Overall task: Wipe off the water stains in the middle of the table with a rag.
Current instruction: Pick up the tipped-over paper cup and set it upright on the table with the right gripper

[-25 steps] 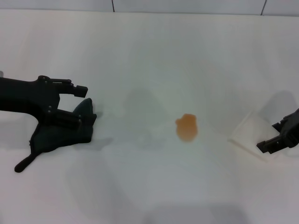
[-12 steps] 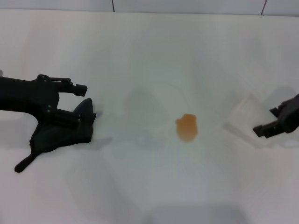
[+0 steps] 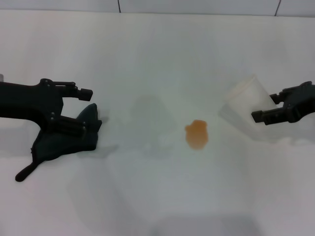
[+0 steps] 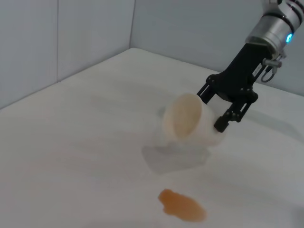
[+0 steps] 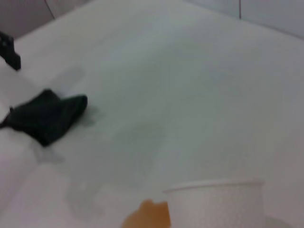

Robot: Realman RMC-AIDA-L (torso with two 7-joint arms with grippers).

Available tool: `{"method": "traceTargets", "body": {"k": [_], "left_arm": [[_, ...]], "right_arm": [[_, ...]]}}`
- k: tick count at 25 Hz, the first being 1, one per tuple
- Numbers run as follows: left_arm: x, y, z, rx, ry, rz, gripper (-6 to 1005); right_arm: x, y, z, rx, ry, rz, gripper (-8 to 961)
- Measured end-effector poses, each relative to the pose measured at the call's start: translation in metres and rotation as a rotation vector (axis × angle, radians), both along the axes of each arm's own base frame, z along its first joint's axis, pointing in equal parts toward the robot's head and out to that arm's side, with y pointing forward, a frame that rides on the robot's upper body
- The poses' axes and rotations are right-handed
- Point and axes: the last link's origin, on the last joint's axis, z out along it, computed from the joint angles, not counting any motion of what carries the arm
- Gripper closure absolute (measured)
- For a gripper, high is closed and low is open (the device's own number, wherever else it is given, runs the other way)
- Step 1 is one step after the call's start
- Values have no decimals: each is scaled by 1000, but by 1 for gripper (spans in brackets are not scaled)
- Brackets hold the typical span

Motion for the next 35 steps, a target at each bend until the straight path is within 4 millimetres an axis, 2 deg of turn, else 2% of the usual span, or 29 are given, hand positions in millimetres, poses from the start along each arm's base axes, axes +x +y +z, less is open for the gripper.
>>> {"method": "traceTargets", "body": {"k": [8,14,25,35], "left_arm": [[1,0,-4,10,-10,-15,111],[3,2,-7,27,-20,-14,112],[7,2,-10,16,-31,-17,112],[6,0,-11,13,-37,-10,112]], "right_arm": [[26,5,-6,85,158,38,267],[52,-1,-5,171,256,51,267],[87,-11,-7,292,295,58,268],[103,-16,-16,356,292,40,268]]}}
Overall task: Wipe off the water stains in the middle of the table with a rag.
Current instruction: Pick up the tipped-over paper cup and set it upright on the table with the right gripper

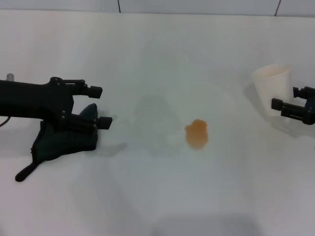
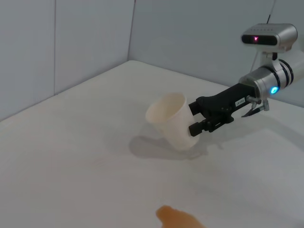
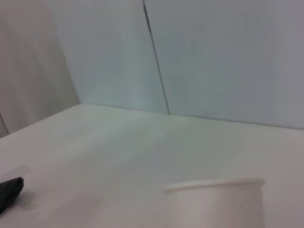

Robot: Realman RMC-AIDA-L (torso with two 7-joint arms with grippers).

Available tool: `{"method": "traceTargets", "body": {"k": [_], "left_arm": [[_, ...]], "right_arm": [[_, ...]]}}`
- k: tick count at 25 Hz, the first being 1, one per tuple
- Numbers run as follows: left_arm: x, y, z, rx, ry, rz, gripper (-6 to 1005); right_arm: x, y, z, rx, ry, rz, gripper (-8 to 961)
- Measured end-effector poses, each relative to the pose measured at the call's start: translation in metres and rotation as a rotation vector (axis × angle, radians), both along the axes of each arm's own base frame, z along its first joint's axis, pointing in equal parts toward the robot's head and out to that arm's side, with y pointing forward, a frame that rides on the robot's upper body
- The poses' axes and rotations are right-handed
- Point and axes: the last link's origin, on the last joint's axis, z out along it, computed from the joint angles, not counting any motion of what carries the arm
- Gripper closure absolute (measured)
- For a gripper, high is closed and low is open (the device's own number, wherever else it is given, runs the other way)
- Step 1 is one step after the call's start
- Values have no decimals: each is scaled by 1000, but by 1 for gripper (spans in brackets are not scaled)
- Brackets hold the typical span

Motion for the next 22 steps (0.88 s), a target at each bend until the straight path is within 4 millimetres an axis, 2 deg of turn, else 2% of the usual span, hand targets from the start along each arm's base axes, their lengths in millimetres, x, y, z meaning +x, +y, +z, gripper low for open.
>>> {"method": "traceTargets", "body": {"k": [22], "left_arm": [[1,1,-1,-5,4,2,112]], "right_arm": [[9,-14,-16,48,20,24,268]]}}
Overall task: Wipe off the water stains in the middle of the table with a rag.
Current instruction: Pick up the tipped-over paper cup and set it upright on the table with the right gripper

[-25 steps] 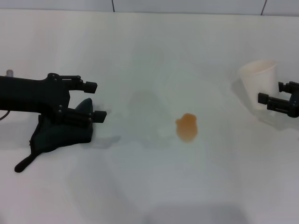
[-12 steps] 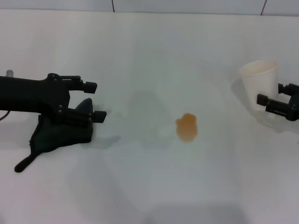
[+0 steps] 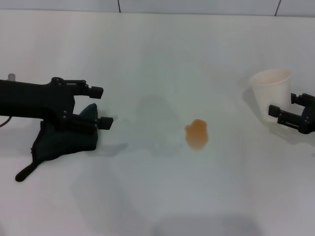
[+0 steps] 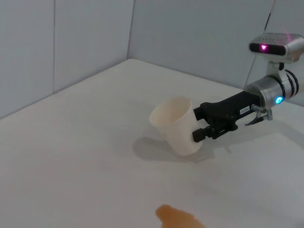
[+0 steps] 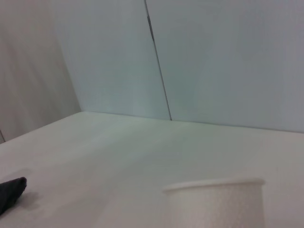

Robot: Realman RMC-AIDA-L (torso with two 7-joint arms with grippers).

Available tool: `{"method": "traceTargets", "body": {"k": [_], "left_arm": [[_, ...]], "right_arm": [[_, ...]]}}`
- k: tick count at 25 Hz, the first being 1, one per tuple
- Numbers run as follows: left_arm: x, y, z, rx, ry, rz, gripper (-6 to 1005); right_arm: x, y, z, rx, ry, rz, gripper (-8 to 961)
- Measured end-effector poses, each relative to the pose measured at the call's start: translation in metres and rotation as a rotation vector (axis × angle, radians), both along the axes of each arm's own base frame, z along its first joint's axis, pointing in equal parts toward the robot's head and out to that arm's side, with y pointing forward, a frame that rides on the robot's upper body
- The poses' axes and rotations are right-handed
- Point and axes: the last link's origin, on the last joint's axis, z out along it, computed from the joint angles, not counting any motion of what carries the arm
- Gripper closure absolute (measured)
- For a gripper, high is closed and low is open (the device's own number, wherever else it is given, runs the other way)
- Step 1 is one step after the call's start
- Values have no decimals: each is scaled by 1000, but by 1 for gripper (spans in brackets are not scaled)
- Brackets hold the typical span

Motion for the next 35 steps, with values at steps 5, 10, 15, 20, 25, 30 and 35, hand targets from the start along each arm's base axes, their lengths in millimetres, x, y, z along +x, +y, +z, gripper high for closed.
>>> {"method": "traceTargets", "body": {"k": [5,10,15,20,25,30,35], "left_arm": [[0,0,0,0,0,1,112],[0,1,-1,-1,1,3,112],[0,1,-1,-2,3,5,112],[0,1,-1,-4,3,10,112],[0,0,-1,-6,4,9,112],[0,0,-1,-6,4,10,112],[1,0,-1,-7,3,9,112]], "right_arm": [[1,-2,-2,18,5,4,266],[3,-3,-3,17,4,-1,264],[6,-6,-5,16,2,-14,261],[8,-8,-6,14,6,-25,259],[9,-11,-8,11,18,-38,257],[10,-13,-8,14,25,-40,254],[11,-15,-9,11,29,-39,252]]}}
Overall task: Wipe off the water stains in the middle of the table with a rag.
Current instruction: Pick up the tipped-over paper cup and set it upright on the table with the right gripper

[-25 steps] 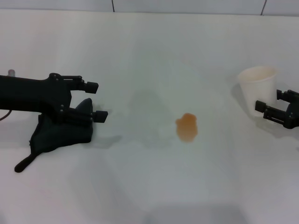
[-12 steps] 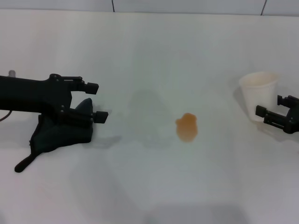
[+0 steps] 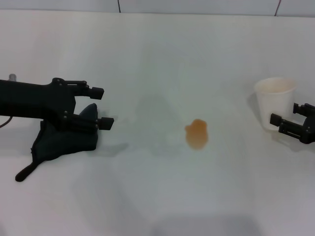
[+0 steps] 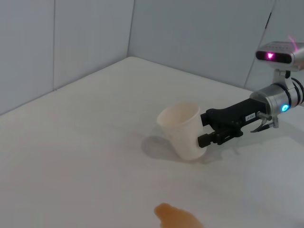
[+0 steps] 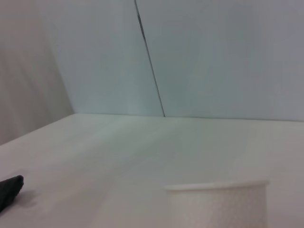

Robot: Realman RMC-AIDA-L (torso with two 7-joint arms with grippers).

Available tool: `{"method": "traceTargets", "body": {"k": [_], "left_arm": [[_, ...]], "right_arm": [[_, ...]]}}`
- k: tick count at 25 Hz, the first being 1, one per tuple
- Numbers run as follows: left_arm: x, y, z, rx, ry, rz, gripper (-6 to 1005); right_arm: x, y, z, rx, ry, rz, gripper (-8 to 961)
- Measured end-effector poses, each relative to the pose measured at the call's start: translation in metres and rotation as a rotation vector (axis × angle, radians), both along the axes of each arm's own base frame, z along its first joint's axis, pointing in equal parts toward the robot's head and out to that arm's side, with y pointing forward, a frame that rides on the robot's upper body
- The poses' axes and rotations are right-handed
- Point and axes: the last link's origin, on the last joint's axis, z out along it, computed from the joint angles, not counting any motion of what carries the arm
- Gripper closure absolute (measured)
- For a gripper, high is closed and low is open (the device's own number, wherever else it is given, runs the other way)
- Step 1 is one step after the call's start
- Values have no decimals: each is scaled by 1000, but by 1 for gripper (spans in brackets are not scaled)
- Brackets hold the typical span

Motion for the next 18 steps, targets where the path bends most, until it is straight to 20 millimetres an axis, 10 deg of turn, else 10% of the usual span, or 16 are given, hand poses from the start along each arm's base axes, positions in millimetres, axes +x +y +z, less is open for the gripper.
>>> {"method": "traceTargets", "body": {"k": [18], "left_arm": [[0,0,0,-3,0,7,113]], "right_arm": [[5,-7,-2,-13,12,-22,194]]}}
